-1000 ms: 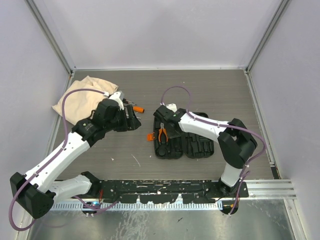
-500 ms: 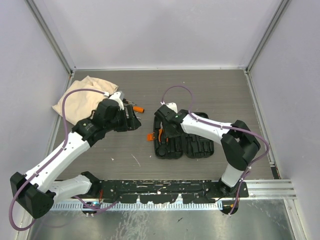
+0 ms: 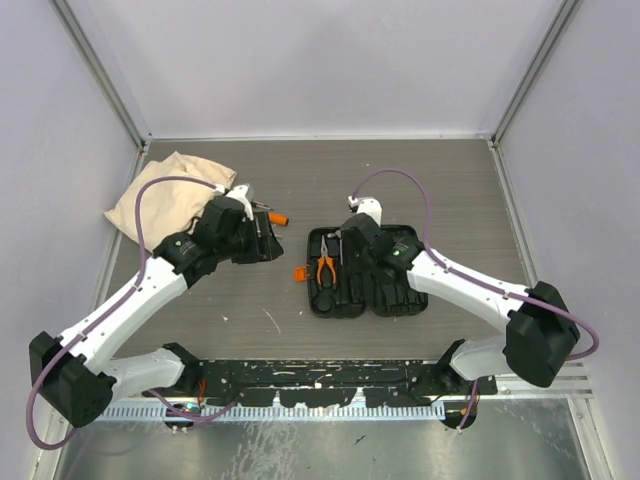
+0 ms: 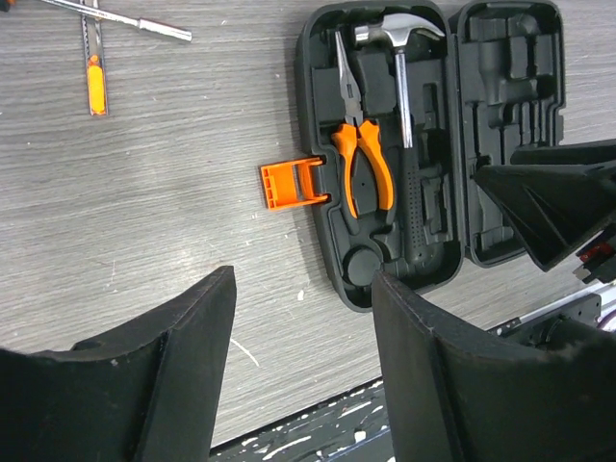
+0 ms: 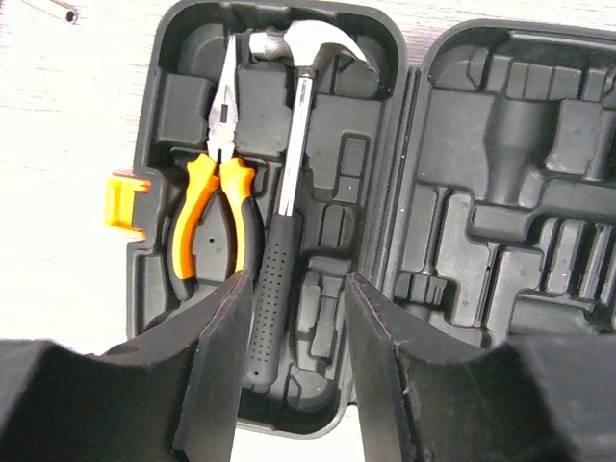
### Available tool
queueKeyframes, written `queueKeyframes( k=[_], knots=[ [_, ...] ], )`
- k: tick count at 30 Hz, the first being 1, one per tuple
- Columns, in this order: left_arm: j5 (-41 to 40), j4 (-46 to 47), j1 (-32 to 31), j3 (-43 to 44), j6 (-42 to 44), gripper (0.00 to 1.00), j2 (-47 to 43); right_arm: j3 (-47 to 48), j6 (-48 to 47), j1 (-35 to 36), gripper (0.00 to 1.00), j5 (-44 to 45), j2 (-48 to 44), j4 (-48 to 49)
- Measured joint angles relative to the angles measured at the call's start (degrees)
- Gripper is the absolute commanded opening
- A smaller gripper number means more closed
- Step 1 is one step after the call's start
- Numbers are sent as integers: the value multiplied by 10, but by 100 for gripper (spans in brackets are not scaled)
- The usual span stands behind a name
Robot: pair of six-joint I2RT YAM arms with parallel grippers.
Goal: Sort the tools into containers
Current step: Place the hammer in the storage box.
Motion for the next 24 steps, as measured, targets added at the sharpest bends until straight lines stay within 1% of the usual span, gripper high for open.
queueKeyframes(
  k=[4, 9, 12, 17, 19, 20, 24],
  knots=[
    [1, -4, 0, 12, 0, 56, 30, -25, -2, -23, 47, -27, -6, 20],
    [1, -5, -6, 36, 1, 55, 68, -64, 7, -80, 41, -104, -15, 42],
    [1, -4, -16, 54, 1, 52, 96, -83, 9, -101, 38, -137, -28, 48],
    [0, -4, -36, 123, 2, 49, 195, -97, 16, -101, 36, -178, -40, 71],
    [-3, -3, -47, 168, 3, 48, 251, -118, 24, -101, 35, -193, -50, 92],
    [-3, -1, -52, 174, 3, 48, 259, -129, 27, -101, 34, -198, -55, 98],
    [-5, -2, -70, 252, 5, 47, 342, -174, 51, -101, 33, -226, -73, 124]
  ],
)
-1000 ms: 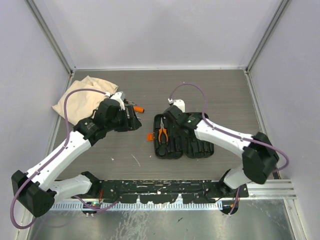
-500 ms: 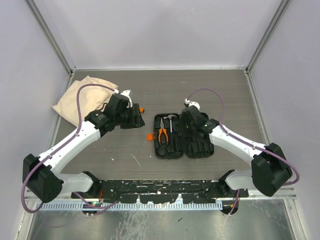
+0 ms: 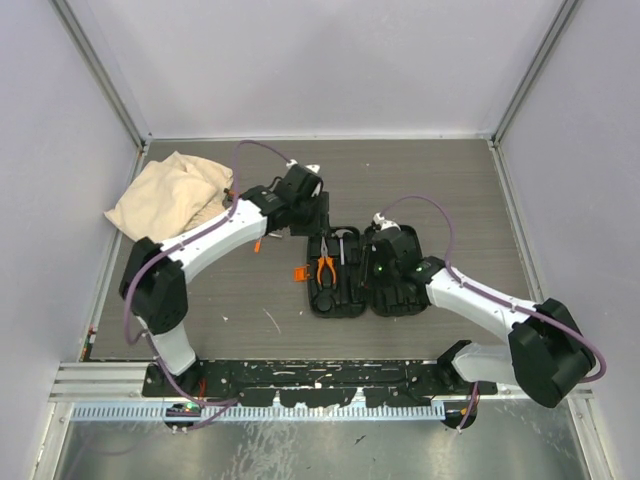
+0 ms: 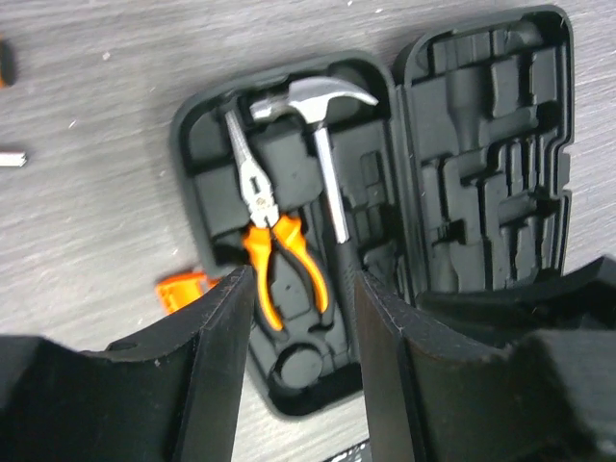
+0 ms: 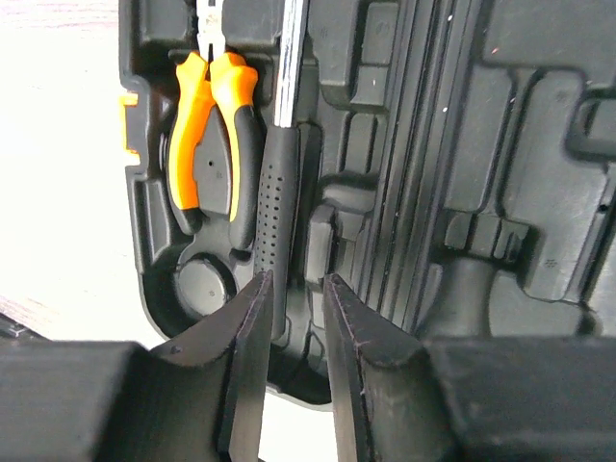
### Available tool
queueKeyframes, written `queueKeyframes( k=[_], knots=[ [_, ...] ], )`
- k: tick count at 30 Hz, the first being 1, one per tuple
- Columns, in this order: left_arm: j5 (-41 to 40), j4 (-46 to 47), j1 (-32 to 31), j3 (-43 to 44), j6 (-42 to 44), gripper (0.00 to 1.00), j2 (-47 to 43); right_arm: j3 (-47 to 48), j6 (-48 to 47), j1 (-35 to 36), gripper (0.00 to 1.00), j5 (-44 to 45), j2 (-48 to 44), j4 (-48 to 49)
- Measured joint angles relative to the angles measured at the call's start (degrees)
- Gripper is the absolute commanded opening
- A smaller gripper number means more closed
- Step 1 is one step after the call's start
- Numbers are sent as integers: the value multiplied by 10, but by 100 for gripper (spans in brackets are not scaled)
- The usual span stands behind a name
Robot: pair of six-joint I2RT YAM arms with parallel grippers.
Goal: Sort the tools into containers
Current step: Place the hammer in the storage box.
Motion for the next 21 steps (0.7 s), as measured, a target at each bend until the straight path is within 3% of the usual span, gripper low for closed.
queueKeyframes(
  k=[11, 21],
  knots=[
    [-12, -17, -28, 134, 7, 42, 148, -23, 31, 11, 32, -17, -3, 39],
    [-47, -47, -40, 216, 17, 29, 229, -42, 51, 11, 32, 1, -44, 40]
  ],
)
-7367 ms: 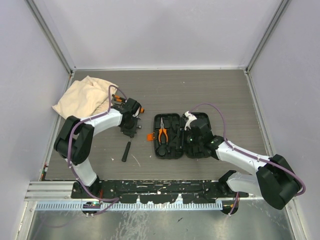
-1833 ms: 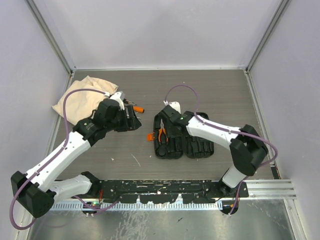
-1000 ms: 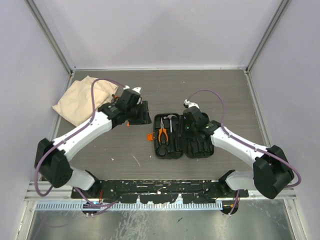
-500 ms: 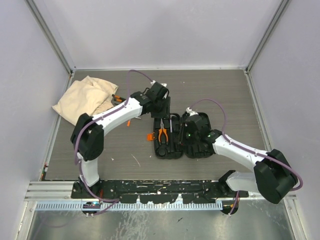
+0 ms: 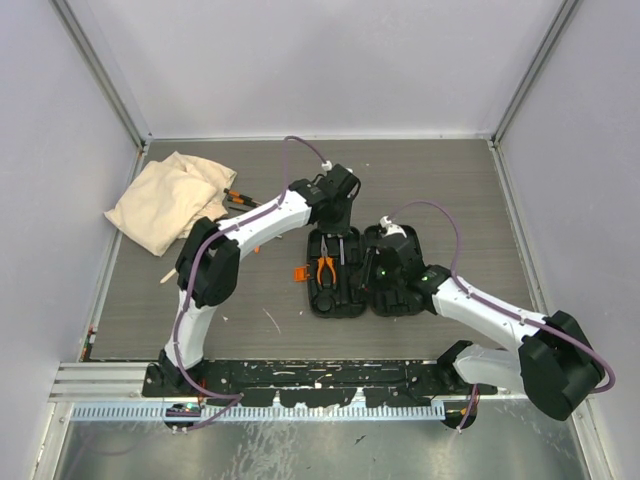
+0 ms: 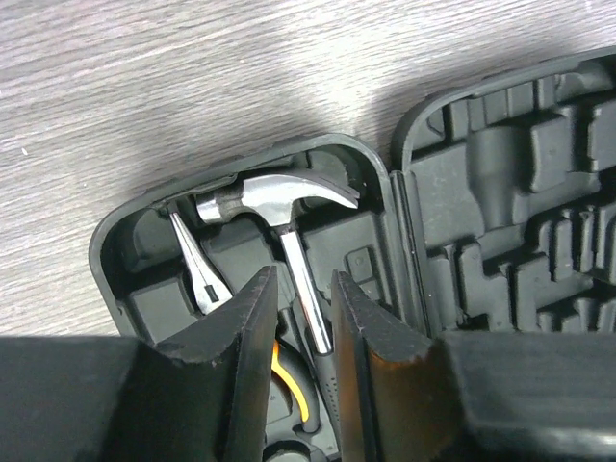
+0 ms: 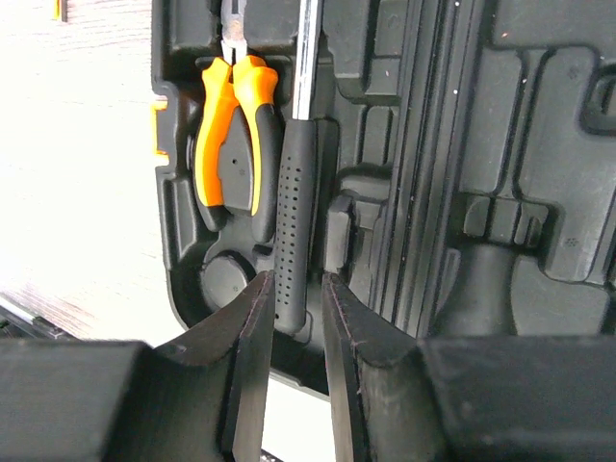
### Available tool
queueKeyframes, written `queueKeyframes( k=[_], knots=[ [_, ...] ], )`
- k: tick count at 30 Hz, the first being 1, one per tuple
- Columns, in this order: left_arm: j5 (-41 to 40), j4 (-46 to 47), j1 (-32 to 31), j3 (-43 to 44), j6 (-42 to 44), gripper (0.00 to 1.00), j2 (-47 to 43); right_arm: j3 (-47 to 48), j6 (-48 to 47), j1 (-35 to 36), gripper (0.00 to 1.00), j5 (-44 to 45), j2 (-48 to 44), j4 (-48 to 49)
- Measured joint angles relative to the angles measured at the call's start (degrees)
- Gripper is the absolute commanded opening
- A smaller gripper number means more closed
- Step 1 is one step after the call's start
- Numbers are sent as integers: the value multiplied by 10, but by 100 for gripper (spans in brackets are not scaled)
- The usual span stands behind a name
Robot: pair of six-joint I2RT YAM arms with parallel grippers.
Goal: Sort the tools into containers
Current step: Place the hammer in the storage box.
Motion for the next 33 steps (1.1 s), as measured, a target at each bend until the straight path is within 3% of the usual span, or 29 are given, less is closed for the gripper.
queueKeyframes(
  k=[15, 33],
  knots=[
    [-8, -19, -1, 52, 11, 21, 57, -14, 9, 0, 32, 0, -2, 1],
    [-9, -25, -3, 54, 8, 15, 78, -14, 11, 0, 32, -3, 5, 3]
  ],
)
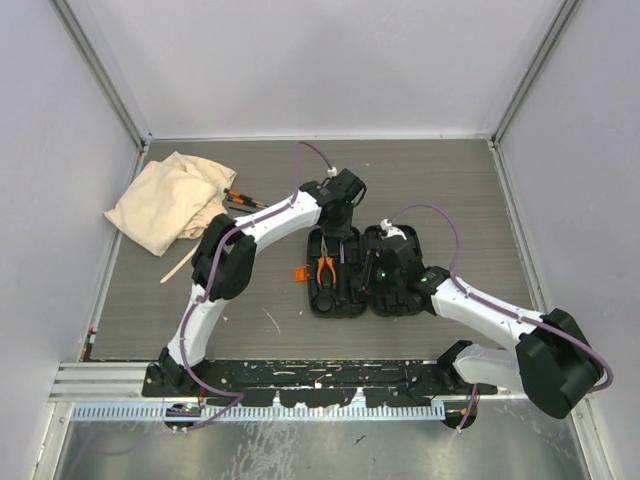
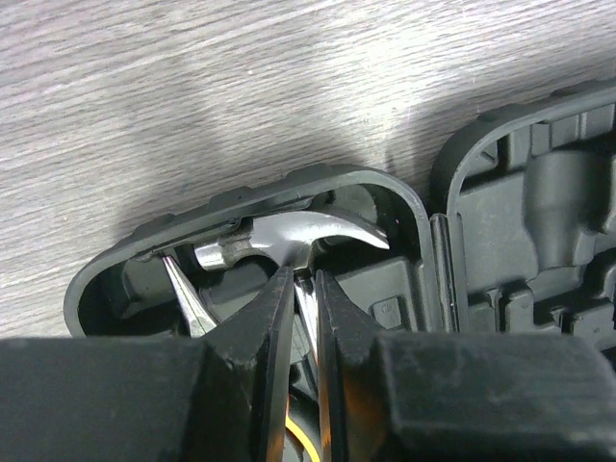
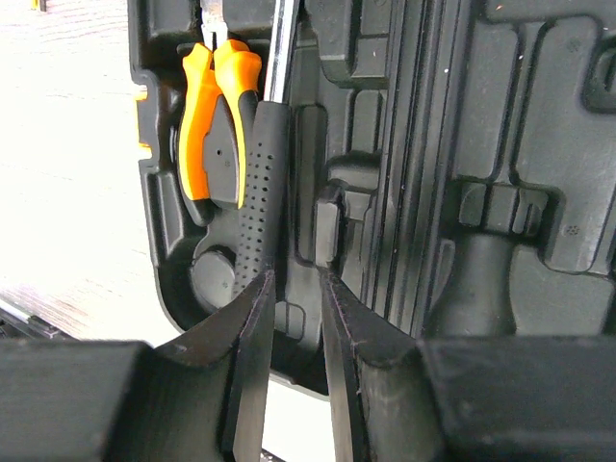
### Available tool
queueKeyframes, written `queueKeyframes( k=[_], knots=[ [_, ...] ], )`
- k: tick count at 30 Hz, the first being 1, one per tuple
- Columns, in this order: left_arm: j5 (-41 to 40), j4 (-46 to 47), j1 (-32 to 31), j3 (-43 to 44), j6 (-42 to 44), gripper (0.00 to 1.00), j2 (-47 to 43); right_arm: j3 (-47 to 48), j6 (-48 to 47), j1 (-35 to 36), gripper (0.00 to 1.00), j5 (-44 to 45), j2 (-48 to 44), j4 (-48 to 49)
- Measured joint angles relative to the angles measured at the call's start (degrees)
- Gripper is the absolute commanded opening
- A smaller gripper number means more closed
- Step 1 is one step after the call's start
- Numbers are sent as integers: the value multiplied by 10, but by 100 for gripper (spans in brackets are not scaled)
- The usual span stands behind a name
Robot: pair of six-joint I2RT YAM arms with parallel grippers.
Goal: Sort the tools into containers
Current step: Place the hammer in the storage box.
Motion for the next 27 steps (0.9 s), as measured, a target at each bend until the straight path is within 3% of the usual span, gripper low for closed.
queueKeyframes(
  k=[7, 27],
  knots=[
    [-4, -1, 0, 0, 0, 10, 5, 0, 1, 0, 32, -4, 5, 3],
    [-6, -1, 0, 0, -2, 7, 5, 41, 3, 2, 33, 0, 5, 2]
  ],
)
